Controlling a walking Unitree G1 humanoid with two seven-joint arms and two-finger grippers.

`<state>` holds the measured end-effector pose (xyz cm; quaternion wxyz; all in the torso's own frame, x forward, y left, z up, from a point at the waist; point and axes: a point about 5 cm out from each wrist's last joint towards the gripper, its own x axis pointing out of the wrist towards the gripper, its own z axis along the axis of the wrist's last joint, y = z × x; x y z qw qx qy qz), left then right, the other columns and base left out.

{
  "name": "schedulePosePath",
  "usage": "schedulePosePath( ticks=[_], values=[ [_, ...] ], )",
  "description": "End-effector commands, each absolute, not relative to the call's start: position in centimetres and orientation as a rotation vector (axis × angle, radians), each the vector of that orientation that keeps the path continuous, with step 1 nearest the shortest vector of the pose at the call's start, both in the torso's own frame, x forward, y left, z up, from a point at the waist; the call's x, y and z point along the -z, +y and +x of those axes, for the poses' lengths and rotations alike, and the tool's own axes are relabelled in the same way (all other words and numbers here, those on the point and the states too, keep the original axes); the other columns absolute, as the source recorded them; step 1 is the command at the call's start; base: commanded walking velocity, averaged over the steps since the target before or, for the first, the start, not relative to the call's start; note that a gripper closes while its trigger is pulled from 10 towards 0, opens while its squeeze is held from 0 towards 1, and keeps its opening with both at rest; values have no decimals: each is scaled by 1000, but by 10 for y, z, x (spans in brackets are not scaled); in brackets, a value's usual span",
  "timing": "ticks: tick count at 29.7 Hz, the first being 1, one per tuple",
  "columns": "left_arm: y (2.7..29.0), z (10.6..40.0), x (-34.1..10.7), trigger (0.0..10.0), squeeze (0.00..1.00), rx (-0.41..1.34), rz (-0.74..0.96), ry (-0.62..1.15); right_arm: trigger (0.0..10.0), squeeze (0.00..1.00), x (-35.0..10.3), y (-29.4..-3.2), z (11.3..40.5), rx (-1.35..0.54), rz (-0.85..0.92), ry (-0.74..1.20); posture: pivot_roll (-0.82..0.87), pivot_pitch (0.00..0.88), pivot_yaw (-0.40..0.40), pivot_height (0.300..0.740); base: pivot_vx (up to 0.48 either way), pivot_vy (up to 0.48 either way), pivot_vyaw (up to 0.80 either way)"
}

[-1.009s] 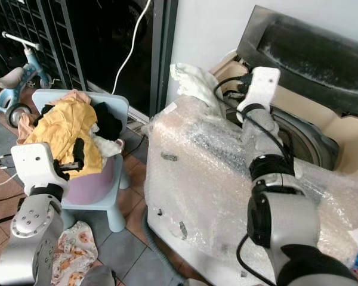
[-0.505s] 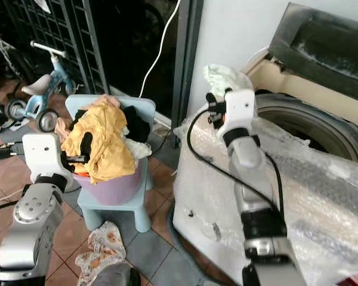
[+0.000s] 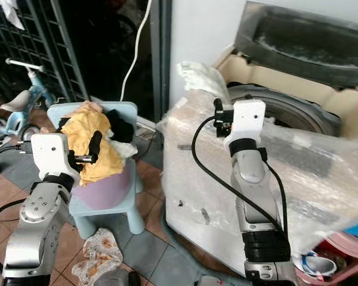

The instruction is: Clothes washing

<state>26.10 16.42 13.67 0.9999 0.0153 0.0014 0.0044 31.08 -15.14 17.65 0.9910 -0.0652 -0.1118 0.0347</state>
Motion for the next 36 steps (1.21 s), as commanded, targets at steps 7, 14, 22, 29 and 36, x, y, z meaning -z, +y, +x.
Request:
schedulePosePath(
  ticks=[7, 14, 22, 29, 36],
  values=[
    [164, 265, -140, 10000, 0, -19, 19, -20, 10000, 1000, -189, -147, 313, -102, -139, -245, 5, 0, 18, 740, 431, 0, 0],
    [165, 270, -145, 10000, 0, -22, 31, -39, 10000, 0, -196, -141, 316, -115, -187, -251, 0, 0, 35, 740, 413, 34, 0],
    [169, 270, -145, 10000, 0, -42, 41, -41, 10000, 0, -201, -136, 321, -126, -177, -258, 2, 0, 22, 740, 30, 0, 0],
    [162, 266, -139, 10000, 0, -39, 18, -26, 10000, 0, -202, -136, 328, -151, -209, -245, 11, 0, 1, 740, 0, 0, 0],
    [157, 264, -137, 10000, 0, -34, 14, -13, 10000, 0, -202, -118, 372, -272, -327, -89, 31, 0, -20, 740, 0, 0, 0]
  ],
)
